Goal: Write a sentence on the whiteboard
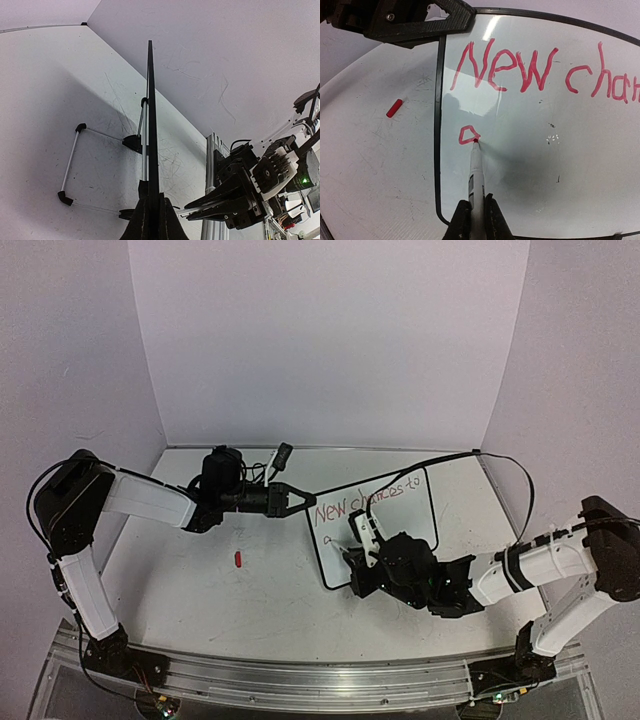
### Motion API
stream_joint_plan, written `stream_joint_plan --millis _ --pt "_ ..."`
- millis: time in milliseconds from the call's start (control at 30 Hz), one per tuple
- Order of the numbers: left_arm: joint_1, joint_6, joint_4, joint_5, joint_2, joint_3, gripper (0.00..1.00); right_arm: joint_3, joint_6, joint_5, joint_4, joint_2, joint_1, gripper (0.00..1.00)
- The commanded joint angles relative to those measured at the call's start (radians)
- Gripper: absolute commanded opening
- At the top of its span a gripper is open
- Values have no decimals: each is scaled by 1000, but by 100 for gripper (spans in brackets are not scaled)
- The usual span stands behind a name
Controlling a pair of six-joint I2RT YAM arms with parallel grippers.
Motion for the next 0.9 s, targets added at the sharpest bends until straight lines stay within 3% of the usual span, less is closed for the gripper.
stream_joint_plan --millis 0,867 --pt "-10 13 -76 26 -25 16 0 -16 29 -8 -58 -11 -5 0" --pt "-10 13 -77 27 -23 15 0 12 31 -57 -37 19 12 0"
